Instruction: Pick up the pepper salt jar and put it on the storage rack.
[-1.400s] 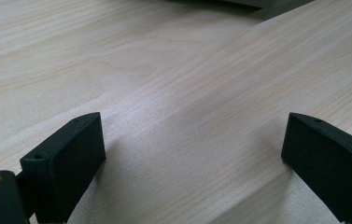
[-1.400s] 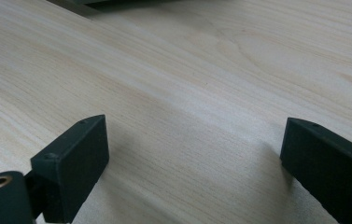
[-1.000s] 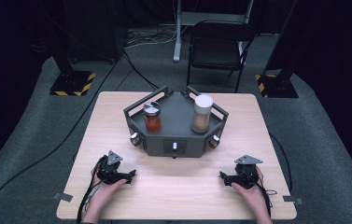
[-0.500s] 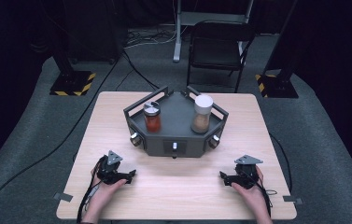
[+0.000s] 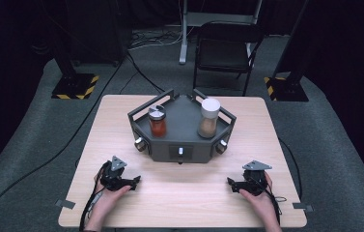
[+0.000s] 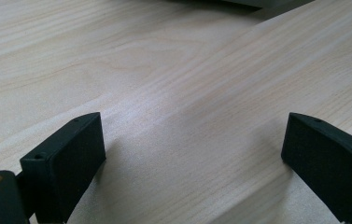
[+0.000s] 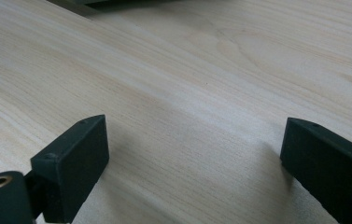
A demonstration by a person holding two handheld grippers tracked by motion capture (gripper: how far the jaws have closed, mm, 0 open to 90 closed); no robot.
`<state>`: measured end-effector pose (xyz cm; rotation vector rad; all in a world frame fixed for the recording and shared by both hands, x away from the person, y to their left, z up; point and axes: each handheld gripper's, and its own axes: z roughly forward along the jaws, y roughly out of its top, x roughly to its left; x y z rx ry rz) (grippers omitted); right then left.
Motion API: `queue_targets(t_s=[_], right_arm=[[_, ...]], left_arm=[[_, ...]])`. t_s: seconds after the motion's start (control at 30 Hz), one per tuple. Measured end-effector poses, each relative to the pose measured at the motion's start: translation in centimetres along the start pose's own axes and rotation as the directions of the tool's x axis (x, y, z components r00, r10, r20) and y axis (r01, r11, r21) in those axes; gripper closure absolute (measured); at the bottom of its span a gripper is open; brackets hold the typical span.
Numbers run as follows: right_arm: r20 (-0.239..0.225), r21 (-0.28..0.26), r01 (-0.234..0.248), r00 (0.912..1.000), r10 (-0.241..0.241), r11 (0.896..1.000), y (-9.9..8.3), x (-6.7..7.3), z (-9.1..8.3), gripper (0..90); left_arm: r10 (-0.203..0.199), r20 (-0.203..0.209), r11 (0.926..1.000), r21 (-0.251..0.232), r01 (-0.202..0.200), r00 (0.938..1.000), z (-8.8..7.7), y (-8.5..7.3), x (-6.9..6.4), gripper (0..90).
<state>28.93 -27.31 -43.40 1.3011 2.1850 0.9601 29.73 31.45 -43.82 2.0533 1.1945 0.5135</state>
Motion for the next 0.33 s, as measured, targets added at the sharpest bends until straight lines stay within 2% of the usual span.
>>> queue_targets(t_s=[0.33], right_arm=[[0.0,0.0,0.0,1.0,0.0,1.0,0.0,0.0,0.0,7.4]], left_arm=[[0.0,0.0,1.0,0.0,0.0,1.0,0.0,0.0,0.01,5.8]])
